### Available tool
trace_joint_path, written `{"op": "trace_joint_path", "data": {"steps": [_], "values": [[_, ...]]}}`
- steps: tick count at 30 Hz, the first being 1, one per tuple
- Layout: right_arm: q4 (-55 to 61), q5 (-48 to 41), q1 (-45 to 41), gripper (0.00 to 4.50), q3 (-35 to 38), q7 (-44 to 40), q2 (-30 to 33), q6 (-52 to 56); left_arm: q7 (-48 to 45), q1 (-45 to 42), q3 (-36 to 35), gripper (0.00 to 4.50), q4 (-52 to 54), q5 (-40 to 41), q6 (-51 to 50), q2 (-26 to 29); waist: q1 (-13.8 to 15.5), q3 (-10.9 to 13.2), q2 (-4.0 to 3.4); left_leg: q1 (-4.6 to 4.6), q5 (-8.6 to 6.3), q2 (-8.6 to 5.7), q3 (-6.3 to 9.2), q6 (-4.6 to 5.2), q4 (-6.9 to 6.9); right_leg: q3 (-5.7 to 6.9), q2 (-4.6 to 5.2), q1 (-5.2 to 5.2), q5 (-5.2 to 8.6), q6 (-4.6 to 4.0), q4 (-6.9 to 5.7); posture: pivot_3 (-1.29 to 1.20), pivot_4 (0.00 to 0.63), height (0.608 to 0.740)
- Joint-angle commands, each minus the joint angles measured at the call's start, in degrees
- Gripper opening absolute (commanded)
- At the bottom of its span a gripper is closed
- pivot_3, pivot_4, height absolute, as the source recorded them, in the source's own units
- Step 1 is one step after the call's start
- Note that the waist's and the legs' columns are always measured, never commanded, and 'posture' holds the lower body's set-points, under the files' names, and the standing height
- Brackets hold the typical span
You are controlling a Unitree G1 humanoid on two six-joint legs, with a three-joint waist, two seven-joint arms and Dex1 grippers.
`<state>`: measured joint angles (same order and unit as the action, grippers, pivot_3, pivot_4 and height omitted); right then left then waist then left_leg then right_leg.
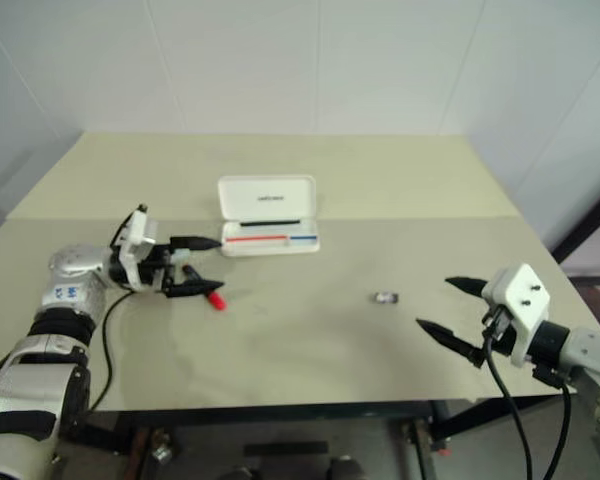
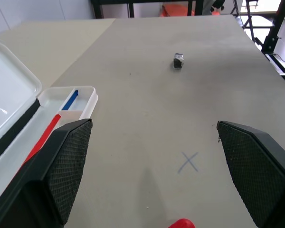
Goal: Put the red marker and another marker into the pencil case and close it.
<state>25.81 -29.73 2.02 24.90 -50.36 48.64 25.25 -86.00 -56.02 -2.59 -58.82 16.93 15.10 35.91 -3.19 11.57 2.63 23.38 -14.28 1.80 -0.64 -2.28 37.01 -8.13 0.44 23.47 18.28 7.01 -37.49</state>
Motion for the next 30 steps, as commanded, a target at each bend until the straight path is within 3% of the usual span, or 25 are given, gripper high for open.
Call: {"op": "trace_joint_path", "data": {"steps": [1,6,19,30], "values": [[3.1,-0.9,0.0,4.49,1.4,2.2,-1.1,-0.2,-0.4,-3.3,-0.3,4.50,-2.4,-2.1,2.6,-0.2,0.0,0.0,0.00,0.00,0.00,0.00,-0.01,0.00,0.00,0.00,0.00,0.00,0.00,0.00,0.00,0.00,0.150,0.740],[5.2,-1.0,-0.1,4.49,-0.1,4.3,-2.7,0.0,5.0,-6.3,0.2,4.50,-6.6,-6.1,4.4,-1.5,0.1,0.0,0.00,0.01,0.00,-0.01,0.00,0.00,0.00,0.00,0.00,0.00,0.00,0.02,0.00,0.00,0.150,0.740],[10.1,-0.7,0.3,4.49,-2.6,9.9,-6.1,0.5,30.7,-15.5,8.2,4.50,-16.1,-23.9,1.6,-6.7,0.2,0.0,0.03,0.09,0.00,-0.06,0.03,0.01,0.03,-0.02,0.00,0.01,-0.03,0.13,0.03,0.00,0.150,0.740],[16.4,0.5,8.6,4.49,0.6,14.4,-9.5,-0.3,36.4,-18.8,6.3,4.50,-19.0,-26.1,-4.8,-10.8,0.4,0.0,0.04,0.13,-0.01,-0.07,0.06,-0.01,-0.02,-0.03,-0.06,0.04,0.01,0.18,0.03,0.00,0.150,0.740]]}}
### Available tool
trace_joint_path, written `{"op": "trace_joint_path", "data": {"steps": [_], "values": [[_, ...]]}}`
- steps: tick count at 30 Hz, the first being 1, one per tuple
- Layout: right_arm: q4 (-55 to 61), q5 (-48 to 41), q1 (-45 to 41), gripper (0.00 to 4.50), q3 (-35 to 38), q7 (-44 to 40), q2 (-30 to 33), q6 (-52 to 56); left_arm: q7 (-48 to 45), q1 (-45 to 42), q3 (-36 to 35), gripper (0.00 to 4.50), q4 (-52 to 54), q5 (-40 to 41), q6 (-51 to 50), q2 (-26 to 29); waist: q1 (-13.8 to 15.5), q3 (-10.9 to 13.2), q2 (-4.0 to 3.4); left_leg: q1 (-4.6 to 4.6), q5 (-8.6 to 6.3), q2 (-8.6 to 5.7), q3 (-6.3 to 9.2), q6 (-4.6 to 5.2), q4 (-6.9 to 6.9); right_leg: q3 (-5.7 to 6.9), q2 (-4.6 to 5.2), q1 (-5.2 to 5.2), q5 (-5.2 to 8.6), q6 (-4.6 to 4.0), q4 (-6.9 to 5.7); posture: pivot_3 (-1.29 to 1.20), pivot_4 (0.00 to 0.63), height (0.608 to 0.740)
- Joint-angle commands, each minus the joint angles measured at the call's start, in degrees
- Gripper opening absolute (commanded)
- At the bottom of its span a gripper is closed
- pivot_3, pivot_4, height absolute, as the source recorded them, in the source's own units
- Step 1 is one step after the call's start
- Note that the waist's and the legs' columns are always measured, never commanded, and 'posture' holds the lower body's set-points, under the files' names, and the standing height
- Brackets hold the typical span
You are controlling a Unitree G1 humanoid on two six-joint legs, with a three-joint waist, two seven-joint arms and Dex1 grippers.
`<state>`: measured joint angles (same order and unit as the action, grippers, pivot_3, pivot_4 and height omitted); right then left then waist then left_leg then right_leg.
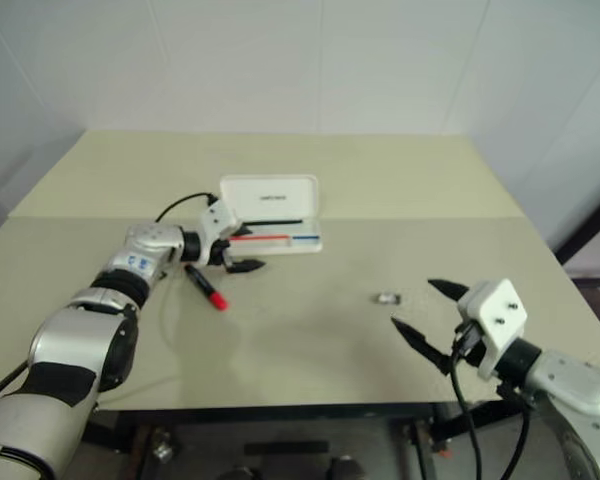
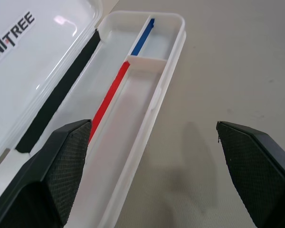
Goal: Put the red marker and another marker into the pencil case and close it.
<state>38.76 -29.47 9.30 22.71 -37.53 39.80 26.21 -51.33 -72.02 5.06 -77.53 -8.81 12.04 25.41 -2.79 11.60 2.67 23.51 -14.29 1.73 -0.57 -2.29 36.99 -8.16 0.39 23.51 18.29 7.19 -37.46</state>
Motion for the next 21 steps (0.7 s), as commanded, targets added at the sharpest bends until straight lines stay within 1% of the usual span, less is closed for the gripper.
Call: {"op": "trace_joint_path", "data": {"steps": [1,7,11,21], "values": [[4.0,0.3,2.1,4.49,3.1,1.9,-1.0,-1.3,2.4,-3.1,-1.7,4.50,-0.4,-0.3,-2.6,-0.5,-0.1,0.0,0.01,-0.01,0.00,-0.01,-0.02,0.00,0.02,-0.01,0.01,-0.01,0.00,0.00,0.00,0.00,0.150,0.740],[6.0,0.5,4.1,4.49,3.3,3.7,-2.2,-1.4,5.9,-3.7,-3.0,4.50,-0.9,-1.0,-6.3,-1.5,-0.1,0.0,0.02,-0.05,0.00,-0.02,-0.02,0.00,0.06,-0.01,0.01,-0.03,-0.01,0.02,-0.04,0.00,0.150,0.740],[7.0,0.4,4.8,4.49,3.3,4.2,-2.6,-1.2,6.3,-3.5,-3.0,4.50,-1.1,-1.8,-8.4,-2.0,0.0,0.0,0.02,-0.04,0.00,-0.02,-0.02,-0.01,0.06,-0.01,0.00,-0.02,-0.01,0.02,-0.04,0.00,0.150,0.740],[9.2,-0.2,7.1,4.49,4.3,5.0,-2.7,-0.4,7.8,-2.4,-1.2,4.50,-1.5,-6.8,-9.1,-3.1,0.2,0.0,0.02,-0.04,0.00,-0.03,-0.03,-0.01,0.06,-0.01,0.01,-0.03,-0.01,0.02,-0.04,0.00,0.150,0.740]]}}
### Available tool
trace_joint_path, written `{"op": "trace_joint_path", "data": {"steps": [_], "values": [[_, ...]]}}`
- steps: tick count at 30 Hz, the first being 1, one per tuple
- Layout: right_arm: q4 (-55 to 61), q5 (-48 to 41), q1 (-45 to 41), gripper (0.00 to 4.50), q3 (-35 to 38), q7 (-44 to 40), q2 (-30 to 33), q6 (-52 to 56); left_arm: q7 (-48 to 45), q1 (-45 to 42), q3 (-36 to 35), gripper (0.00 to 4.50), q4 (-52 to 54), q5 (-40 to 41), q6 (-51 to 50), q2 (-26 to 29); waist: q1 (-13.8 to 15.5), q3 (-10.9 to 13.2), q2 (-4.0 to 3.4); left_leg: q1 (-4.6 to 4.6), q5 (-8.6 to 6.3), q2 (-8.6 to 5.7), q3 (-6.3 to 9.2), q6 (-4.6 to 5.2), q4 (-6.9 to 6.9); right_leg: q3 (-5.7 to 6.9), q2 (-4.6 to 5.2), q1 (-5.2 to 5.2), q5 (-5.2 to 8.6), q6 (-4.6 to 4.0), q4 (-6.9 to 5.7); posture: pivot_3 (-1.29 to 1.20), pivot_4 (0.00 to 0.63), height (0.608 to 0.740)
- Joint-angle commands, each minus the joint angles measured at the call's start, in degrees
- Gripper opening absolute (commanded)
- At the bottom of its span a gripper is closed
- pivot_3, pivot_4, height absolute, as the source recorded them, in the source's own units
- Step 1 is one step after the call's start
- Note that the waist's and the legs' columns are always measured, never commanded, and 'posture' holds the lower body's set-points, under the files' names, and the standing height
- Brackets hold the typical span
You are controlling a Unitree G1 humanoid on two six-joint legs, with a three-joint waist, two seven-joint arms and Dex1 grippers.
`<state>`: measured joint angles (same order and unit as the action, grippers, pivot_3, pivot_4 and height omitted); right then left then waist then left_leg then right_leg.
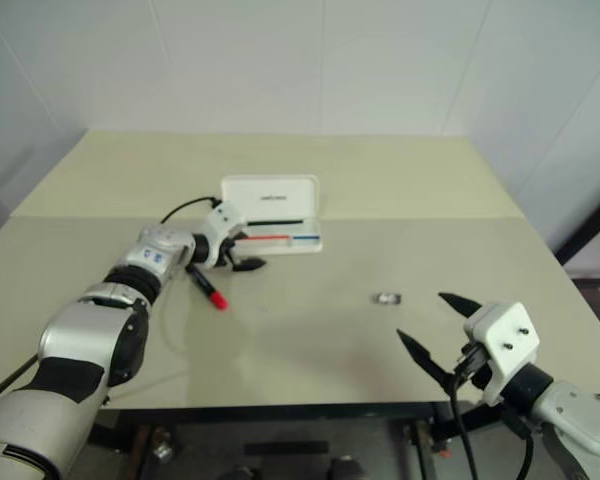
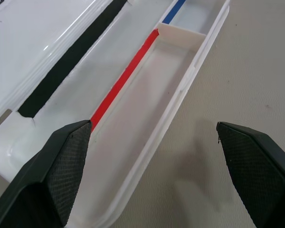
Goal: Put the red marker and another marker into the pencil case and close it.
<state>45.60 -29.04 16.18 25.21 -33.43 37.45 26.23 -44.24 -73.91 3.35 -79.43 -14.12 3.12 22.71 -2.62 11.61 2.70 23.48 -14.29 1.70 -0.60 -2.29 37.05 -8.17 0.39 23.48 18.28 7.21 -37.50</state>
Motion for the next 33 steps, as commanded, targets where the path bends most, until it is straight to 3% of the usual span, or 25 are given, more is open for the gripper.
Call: {"op": "trace_joint_path", "data": {"steps": [1,5,16,25,33], "values": [[2.4,-0.6,0.3,4.49,1.7,0.9,-0.4,-0.4,0.7,-0.4,0.6,4.50,0.4,-1.8,-0.4,-0.5,0.0,0.0,0.00,0.00,0.00,0.00,0.00,0.00,0.00,0.00,0.00,0.00,0.00,0.00,0.00,0.00,0.150,0.740],[2.6,-0.6,0.5,4.50,1.5,1.3,-0.4,-0.3,-0.2,-0.2,1.0,3.64,0.3,-3.3,-1.5,-0.9,0.2,0.0,0.00,-0.01,0.00,0.00,0.00,0.00,-0.01,0.00,-0.01,0.00,0.00,0.00,0.00,0.00,0.150,0.740],[2.0,-0.9,-0.4,4.50,1.4,1.3,0.1,0.0,-0.9,-0.6,-0.4,0.06,0.4,-3.3,-1.8,-1.1,0.6,0.0,0.00,-0.07,0.00,0.00,-0.03,0.00,0.01,-0.02,0.00,-0.03,0.00,0.00,-0.06,0.00,0.150,0.740],[0.8,-1.4,-2.1,4.50,1.6,0.3,0.9,0.1,-3.0,-2.3,-1.7,0.02,1.0,-2.3,0.9,-0.9,0.9,0.0,0.00,-0.07,0.00,0.00,-0.03,-0.01,0.00,-0.02,-0.01,-0.03,0.00,0.00,-0.05,0.00,0.150,0.740],[-1.7,-2.3,-4.4,4.50,1.6,-1.3,2.9,0.1,-14.8,-5.0,-3.3,0.02,2.8,0.9,8.1,-0.3,0.9,0.0,0.01,-0.02,0.00,-0.01,-0.03,-0.01,0.02,-0.02,-0.01,-0.01,0.00,0.00,-0.05,0.00,0.150,0.740]]}}
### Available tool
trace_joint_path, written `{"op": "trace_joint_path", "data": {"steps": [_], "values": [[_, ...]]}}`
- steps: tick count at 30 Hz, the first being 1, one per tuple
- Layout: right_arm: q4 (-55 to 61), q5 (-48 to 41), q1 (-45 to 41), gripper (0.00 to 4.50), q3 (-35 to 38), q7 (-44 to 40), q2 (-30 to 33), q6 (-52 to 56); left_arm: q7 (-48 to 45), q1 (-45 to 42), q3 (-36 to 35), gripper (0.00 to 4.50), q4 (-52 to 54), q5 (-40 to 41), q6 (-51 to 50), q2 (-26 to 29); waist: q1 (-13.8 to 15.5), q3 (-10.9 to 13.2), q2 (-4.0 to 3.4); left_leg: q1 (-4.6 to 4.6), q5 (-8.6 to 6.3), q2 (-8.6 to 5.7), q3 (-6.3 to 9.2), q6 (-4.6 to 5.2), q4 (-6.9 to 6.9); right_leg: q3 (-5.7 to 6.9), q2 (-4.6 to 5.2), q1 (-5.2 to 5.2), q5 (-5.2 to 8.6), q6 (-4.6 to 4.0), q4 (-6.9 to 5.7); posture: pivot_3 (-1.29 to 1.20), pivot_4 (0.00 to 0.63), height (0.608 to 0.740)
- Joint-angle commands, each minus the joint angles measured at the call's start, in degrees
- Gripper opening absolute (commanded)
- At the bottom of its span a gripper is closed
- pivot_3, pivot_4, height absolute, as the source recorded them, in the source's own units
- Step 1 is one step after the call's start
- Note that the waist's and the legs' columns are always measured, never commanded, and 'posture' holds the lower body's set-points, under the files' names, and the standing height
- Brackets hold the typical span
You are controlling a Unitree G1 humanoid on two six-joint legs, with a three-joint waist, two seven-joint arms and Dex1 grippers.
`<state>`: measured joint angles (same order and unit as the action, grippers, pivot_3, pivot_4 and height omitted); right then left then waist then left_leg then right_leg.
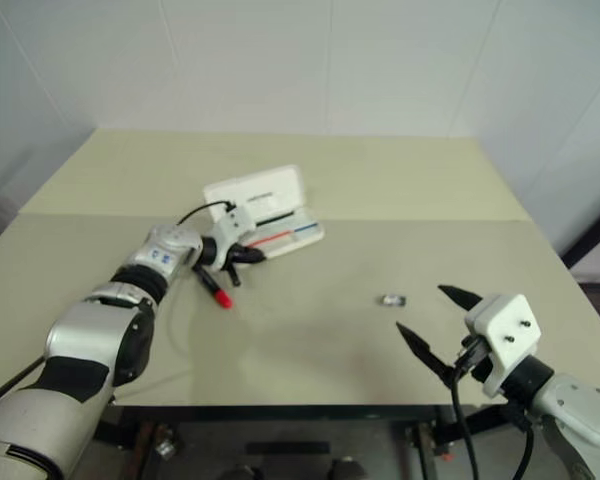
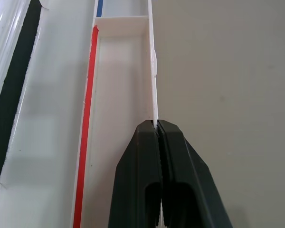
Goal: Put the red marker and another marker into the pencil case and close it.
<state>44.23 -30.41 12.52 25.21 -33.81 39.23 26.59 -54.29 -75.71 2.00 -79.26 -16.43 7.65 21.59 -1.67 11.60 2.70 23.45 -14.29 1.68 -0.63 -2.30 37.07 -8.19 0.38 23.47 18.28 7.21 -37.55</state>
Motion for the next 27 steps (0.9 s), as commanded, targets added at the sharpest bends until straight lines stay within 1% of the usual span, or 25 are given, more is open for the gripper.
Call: {"op": "trace_joint_path", "data": {"steps": [1,4,8,12,14,17,19,23,27], "values": [[-0.7,-1.0,-1.1,4.50,1.6,-1.3,1.4,-0.2,-8.0,-3.3,-2.5,0.02,3.0,4.3,4.2,1.0,-0.1,0.0,0.00,-0.01,0.00,0.00,0.00,0.00,-0.01,0.00,0.00,-0.01,0.00,0.00,0.00,0.00,0.150,0.740],[-2.0,-1.3,-1.8,4.50,1.7,-2.5,2.4,-0.5,-15.6,-2.6,-2.4,0.02,4.2,5.6,6.2,1.6,-0.1,0.0,0.00,-0.02,0.00,0.00,-0.02,0.00,-0.03,0.00,-0.01,-0.01,0.00,-0.01,0.01,0.00,0.150,0.740],[-4.1,-1.5,-2.7,4.50,1.9,-4.5,3.6,-1.0,-24.8,0.6,-1.0,0.02,7.2,6.7,8.2,3.2,-0.3,0.0,-0.01,-0.04,0.00,0.01,-0.03,0.00,-0.02,-0.01,-0.02,-0.01,0.00,-0.01,-0.01,0.00,0.150,0.740],[-5.5,-1.5,-4.0,4.50,1.6,-5.7,4.0,-1.4,-29.2,5.2,0.1,0.02,12.4,7.7,8.0,5.2,-0.4,0.0,-0.01,-0.06,0.01,0.04,-0.01,0.01,0.01,-0.02,-0.02,-0.01,0.01,-0.01,-0.09,0.00,0.150,0.740],[-6.1,-1.5,-4.4,4.50,1.2,-6.3,4.1,-1.5,-31.6,9.4,1.0,0.02,18.0,8.5,7.9,6.1,-0.4,0.0,-0.01,-0.06,0.01,0.05,0.00,0.01,0.02,-0.02,-0.01,-0.01,0.01,-0.01,-0.12,0.00,0.150,0.740],[-6.9,-1.2,-5.1,4.50,0.5,-7.1,4.1,-1.6,-33.0,15.3,2.4,0.02,27.4,9.7,5.6,6.9,-0.3,0.0,-0.01,-0.06,0.01,0.06,0.00,0.01,0.04,-0.03,0.03,-0.01,0.01,-0.02,-0.15,0.00,0.150,0.740],[-7.6,-1.0,-5.8,4.50,0.1,-7.5,4.1,-1.7,-31.9,18.7,2.7,0.02,34.2,11.0,2.5,6.6,-0.2,0.0,-0.01,-0.05,0.01,0.07,0.02,0.01,0.08,-0.01,0.04,-0.01,0.01,-0.02,-0.17,0.00,0.150,0.740],[-8.9,-0.7,-7.2,4.50,-0.9,-8.2,4.1,-2.0,-30.1,23.5,3.7,0.02,45.0,13.1,-2.9,6.1,-0.1,0.0,-0.01,-0.05,0.02,0.07,0.04,0.02,0.15,-0.01,0.06,-0.02,0.01,-0.02,-0.23,0.00,0.150,0.740],[-9.7,-0.3,-8.6,4.50,-2.2,-8.5,3.9,-2.1,-29.6,27.7,5.5,0.02,53.4,14.5,-7.9,6.4,-0.1,0.0,-0.02,-0.09,0.02,0.06,0.03,0.03,0.17,-0.01,0.06,-0.05,0.01,-0.02,-0.27,0.00,0.150,0.740]]}}
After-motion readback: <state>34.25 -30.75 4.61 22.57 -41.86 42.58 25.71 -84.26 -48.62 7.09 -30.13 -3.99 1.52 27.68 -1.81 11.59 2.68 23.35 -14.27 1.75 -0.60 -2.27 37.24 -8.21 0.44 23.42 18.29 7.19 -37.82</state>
